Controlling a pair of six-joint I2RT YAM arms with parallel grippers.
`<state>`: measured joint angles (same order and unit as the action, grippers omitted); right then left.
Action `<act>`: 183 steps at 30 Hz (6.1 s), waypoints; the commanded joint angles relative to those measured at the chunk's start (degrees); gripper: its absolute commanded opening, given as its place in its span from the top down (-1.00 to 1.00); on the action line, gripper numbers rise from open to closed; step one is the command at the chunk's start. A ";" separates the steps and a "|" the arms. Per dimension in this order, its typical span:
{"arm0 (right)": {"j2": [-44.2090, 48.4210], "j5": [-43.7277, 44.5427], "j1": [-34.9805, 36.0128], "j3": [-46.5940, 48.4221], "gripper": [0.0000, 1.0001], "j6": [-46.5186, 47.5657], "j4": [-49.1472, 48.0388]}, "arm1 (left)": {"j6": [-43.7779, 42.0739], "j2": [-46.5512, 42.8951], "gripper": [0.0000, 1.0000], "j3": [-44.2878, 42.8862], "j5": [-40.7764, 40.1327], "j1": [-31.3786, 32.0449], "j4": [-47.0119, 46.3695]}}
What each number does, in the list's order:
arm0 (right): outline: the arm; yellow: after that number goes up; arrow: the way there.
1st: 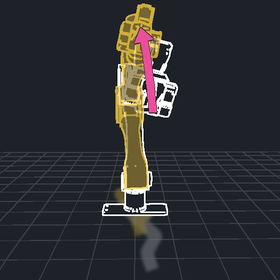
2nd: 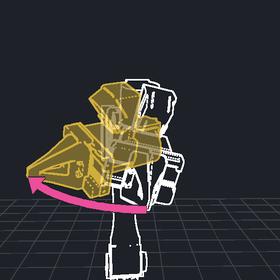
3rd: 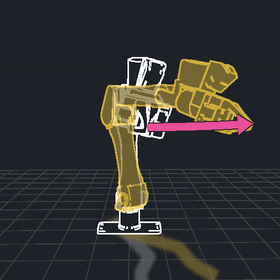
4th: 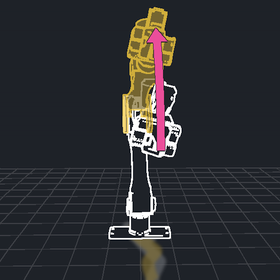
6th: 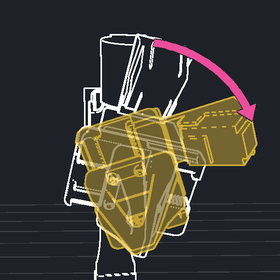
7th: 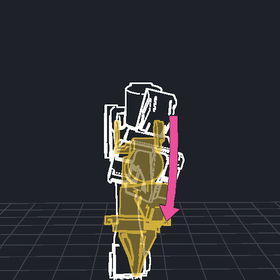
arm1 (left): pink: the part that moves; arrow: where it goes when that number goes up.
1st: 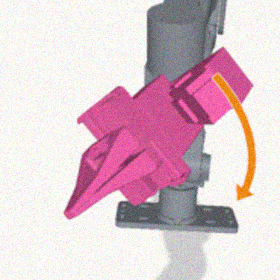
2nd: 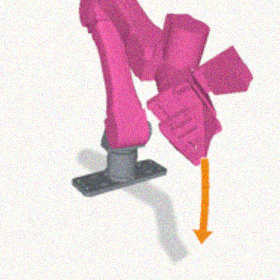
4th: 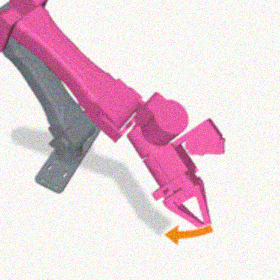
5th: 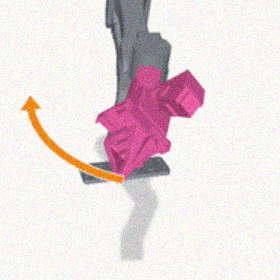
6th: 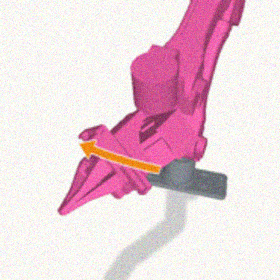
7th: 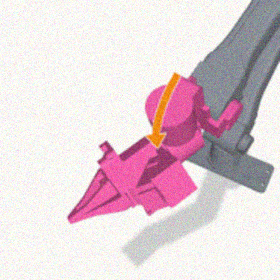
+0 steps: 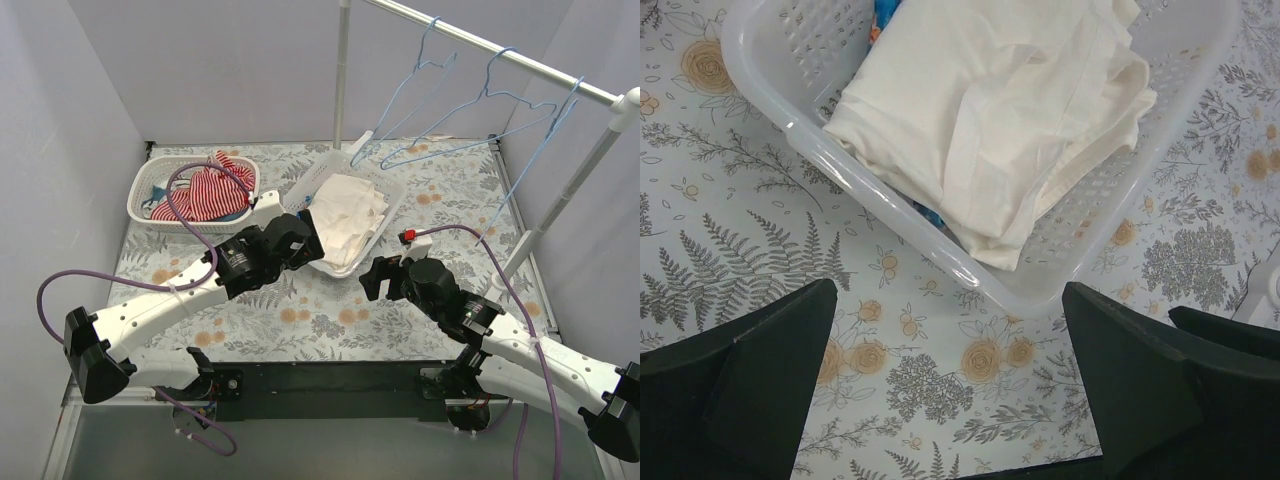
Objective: Place the tank top on the hanger
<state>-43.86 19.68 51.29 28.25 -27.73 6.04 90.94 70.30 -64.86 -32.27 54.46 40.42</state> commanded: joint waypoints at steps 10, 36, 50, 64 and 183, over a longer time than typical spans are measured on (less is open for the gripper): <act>0.09 -1.14 0.04 -0.74 -0.92 -0.14 -1.21 | -0.22 1.24 -0.96 -3.60 -1.40 -6.79 2.73; -2.64 -8.61 0.04 0.58 -0.89 0.66 -0.77 | -12.01 38.76 -0.04 -33.14 -2.27 -43.47 -1.14; 0.26 -7.29 0.04 0.31 -0.89 0.48 1.43 | -16.14 33.24 1.00 -33.84 -3.24 -43.56 -0.88; -2.46 -6.67 -0.05 4.09 -0.89 2.06 2.48 | -21.67 22.16 1.00 -38.67 -1.92 -43.73 -3.95; -56.34 -8.60 -6.02 67.72 0.97 17.62 19.18 | 2.30 -20.04 -0.04 20.56 29.14 -17.14 -3.51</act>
<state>-98.15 14.41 46.39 90.45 -12.25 21.67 86.94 46.87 -44.97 5.37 26.09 36.84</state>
